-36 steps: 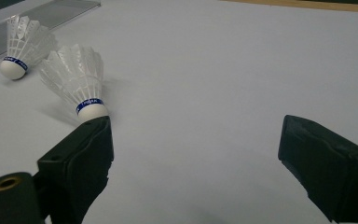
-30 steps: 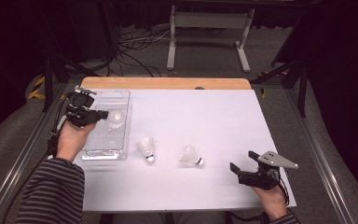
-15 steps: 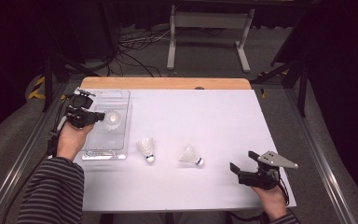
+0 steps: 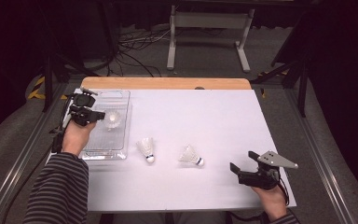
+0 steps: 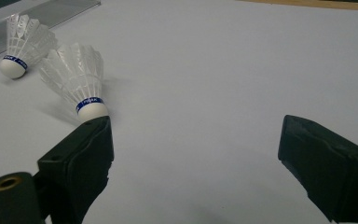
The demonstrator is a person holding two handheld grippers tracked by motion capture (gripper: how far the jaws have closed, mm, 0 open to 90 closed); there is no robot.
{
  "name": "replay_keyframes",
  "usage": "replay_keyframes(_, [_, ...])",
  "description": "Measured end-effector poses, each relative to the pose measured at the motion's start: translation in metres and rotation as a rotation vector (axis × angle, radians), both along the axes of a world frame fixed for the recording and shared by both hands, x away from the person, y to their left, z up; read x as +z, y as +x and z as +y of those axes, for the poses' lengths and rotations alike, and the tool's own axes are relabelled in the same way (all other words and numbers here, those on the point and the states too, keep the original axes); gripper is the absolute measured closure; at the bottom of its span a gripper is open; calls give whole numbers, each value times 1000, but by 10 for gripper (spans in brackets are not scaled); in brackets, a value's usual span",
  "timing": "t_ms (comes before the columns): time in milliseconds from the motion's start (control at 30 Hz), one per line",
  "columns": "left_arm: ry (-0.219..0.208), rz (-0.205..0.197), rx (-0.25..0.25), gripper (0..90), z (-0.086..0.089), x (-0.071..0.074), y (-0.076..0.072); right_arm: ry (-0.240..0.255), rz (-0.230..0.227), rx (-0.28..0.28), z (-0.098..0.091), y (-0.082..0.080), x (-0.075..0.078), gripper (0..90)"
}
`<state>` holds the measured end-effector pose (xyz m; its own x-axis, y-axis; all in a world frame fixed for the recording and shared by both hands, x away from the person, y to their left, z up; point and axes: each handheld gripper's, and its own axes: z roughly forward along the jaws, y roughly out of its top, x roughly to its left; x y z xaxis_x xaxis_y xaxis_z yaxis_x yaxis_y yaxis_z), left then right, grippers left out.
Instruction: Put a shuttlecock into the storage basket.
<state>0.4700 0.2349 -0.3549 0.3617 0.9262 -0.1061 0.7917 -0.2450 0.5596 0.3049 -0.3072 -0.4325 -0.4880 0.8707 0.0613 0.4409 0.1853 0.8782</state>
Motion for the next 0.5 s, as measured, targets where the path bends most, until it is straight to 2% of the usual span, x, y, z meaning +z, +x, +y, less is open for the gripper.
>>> replay_keyframes(500, [25, 6, 30, 897, -3, -8, 9, 0, -1, 2, 0, 0, 0, 107])
